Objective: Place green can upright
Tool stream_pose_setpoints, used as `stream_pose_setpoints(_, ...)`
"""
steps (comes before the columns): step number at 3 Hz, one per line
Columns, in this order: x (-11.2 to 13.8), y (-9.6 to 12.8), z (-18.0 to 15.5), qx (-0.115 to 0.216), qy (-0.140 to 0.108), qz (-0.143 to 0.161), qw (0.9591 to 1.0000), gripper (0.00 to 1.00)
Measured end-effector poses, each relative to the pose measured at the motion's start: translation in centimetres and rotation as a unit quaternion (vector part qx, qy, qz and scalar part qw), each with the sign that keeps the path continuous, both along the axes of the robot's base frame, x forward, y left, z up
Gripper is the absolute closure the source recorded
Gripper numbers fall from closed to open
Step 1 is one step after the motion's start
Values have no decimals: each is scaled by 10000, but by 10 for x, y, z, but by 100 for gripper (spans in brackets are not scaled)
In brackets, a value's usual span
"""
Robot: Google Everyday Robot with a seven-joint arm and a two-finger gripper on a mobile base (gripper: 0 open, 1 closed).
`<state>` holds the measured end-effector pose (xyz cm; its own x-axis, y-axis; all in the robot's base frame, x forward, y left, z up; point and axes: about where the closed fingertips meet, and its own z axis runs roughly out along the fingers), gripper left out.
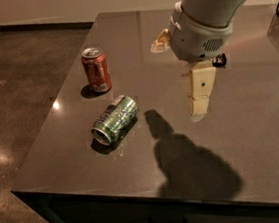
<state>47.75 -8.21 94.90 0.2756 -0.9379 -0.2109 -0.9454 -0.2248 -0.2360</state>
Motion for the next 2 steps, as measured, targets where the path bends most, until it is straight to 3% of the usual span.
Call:
stream_pose_setpoints(1, 2, 49, -24, -135, 76, 940, 9954, 0)
stream_pose_setpoints(2, -1, 80, -41, -290, 114, 1492, 9883, 0)
